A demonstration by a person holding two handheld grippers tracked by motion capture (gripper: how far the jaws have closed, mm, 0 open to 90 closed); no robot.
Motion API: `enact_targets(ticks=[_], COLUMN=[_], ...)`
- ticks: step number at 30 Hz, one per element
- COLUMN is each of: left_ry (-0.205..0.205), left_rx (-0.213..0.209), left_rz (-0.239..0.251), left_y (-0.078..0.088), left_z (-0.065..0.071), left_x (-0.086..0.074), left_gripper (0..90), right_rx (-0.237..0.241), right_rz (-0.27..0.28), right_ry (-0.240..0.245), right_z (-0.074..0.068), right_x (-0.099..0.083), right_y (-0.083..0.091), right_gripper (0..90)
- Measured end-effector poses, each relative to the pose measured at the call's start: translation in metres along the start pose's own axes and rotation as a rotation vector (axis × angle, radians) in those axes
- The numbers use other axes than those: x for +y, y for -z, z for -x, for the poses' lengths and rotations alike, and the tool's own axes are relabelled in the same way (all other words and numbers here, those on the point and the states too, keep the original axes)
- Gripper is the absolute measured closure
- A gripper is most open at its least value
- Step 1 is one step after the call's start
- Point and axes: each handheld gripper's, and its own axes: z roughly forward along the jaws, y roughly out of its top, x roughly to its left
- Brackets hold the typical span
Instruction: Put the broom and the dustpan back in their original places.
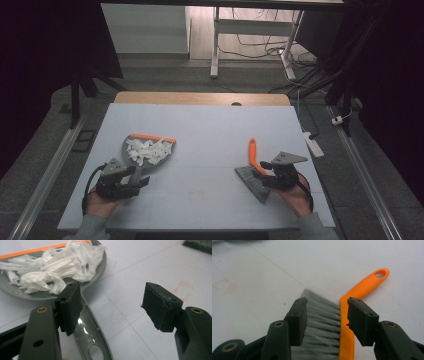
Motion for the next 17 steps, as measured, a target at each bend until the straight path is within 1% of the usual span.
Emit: enact_targets(ticks=[2, 6, 8, 11, 14, 17], left_ry=[-0.011, -0.008, -0.011, -0.009, -0.005, -0.004], left_rx=[-0.008, -0.021, -0.019, -0.022, -0.035, -0.032], left_rz=[-0.007, -0.011, -0.015, -0.019, -0.02, -0.025], left_y=[-0.001, -0.003, -0.004, -0.005, -0.006, -0.007], left_z=[0.0, -0.001, -0.001, -0.002, -0.002, -0.003], left_x=[0.0, 0.0, 0.0, 0.0, 0.0, -0.001], left_gripper=[32.2, 32.2, 32.2, 32.2, 32.3, 32.3], right_rx=[0.005, 0.009, 0.01, 0.004, 0.001, -0.002], right_rz=[0.001, 0.005, 0.011, 0.023, 0.027, 0.027], right_ry=[0.013, 0.022, 0.025, 0.031, 0.033, 0.043], right_z=[-0.001, 0.0, 0.0, 0.0, -0.001, -0.001], right_x=[-0.004, -0.013, -0.016, -0.015, -0.014, -0.014], right_y=[0.003, 0.009, 0.011, 0.013, 0.012, 0.012], right_gripper=[49.2, 49.2, 49.2, 49.2, 49.1, 49.1])
